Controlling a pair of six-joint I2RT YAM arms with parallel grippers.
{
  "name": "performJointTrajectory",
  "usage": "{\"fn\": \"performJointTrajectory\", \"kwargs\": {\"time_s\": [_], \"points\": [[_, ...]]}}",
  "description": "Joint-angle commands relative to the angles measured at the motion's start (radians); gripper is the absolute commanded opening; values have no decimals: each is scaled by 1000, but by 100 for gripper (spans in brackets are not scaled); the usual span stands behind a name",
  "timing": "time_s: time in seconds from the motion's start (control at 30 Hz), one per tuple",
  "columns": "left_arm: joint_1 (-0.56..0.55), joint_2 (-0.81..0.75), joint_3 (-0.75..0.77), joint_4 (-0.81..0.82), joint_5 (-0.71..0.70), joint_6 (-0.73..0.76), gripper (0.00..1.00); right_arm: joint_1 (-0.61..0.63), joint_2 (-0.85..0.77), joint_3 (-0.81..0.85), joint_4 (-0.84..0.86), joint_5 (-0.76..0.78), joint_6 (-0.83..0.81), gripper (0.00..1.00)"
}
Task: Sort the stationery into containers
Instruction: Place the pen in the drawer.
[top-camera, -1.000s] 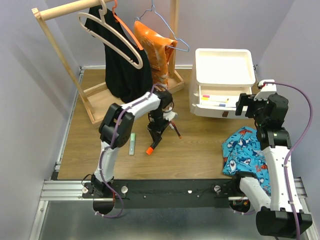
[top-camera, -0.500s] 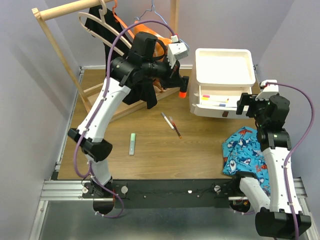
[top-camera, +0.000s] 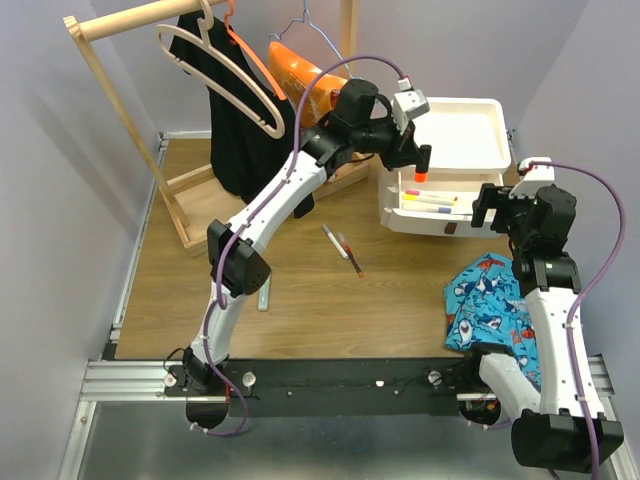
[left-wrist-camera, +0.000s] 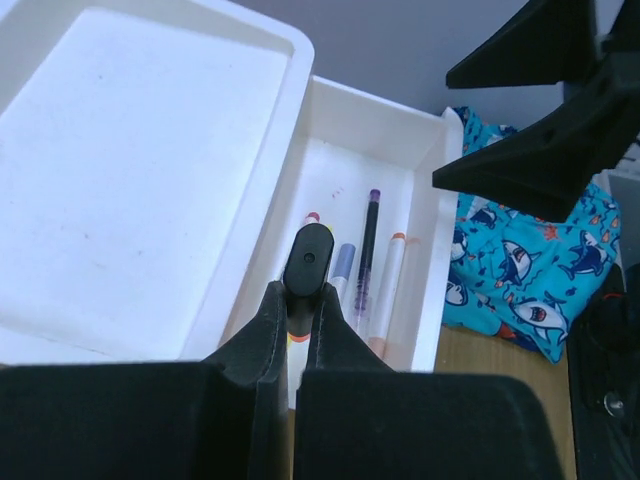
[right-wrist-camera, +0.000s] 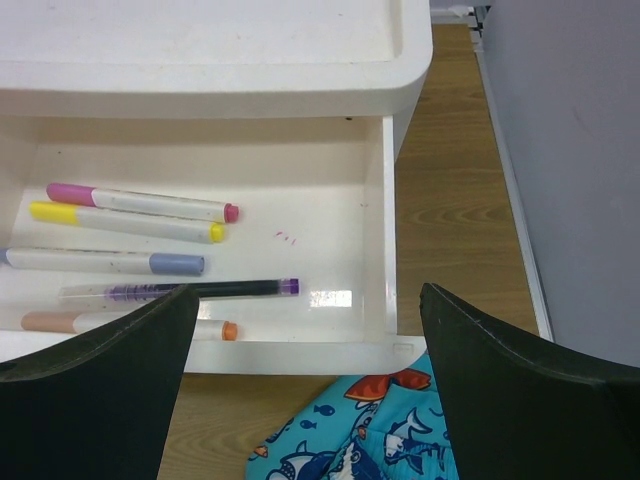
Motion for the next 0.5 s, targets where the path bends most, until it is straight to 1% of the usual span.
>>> {"fn": "performJointTrajectory", "kwargs": {"time_s": [0.0, 0.03, 0.07, 0.1, 0.13, 0.17, 0.23, 0.27, 0.3, 0.37, 0.47], "points": [[-36, 1, -13, 29, -75, 78, 0, -7, -27, 30, -11, 8, 9, 99], [-42, -2, -27, 32, -98, 91, 0, -7, -30, 30, -11, 8, 9, 99], [-54, -6, -39, 31, -107, 101, 3, -7, -32, 28, -11, 9, 9, 99], [-59, -13, -59, 32, -121, 124, 9, -7, -32, 28, -11, 9, 9, 99], [-64, -15, -67, 28, -132, 135, 18, -7, -35, 27, -9, 9, 9, 99], [-68, -21, -74, 28, -152, 149, 33, -7, -35, 24, -9, 9, 9, 99], [-82, -32, -88, 23, -156, 175, 42, -7, -36, 19, -6, 8, 12, 99], [-81, -36, -88, 26, -153, 174, 51, -7, -36, 18, -5, 5, 12, 99], [-79, -50, -90, 29, -129, 168, 55, -7, -35, 15, -3, 3, 15, 99], [-76, -70, -94, 37, -126, 143, 62, -7, -36, 12, 3, 0, 16, 99], [-59, -140, -134, 26, -153, 134, 67, -7, -32, 10, 12, 2, 16, 99]]}}
